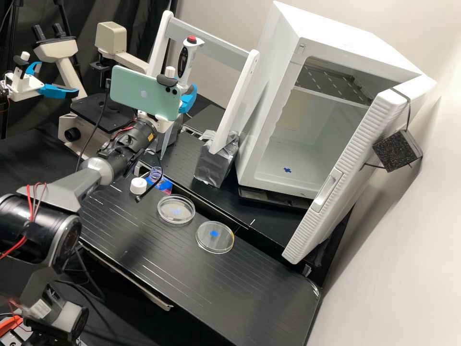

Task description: Use the pipette

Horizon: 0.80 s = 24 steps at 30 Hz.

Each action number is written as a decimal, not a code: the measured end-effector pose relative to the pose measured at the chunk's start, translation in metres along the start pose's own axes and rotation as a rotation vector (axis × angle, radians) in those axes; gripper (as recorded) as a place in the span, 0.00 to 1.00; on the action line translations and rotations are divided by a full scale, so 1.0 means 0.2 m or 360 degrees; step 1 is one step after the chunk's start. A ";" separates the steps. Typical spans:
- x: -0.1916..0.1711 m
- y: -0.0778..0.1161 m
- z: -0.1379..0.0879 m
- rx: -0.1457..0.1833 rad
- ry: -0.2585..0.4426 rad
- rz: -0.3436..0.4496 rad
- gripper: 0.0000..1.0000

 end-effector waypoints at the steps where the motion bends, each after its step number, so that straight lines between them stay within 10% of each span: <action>1: 0.00 -0.01 0.01 -0.0006 -0.0006 -0.0010 0.00; 24: -0.03 -0.17 0.18 -0.0006 -0.0100 -0.0069 0.00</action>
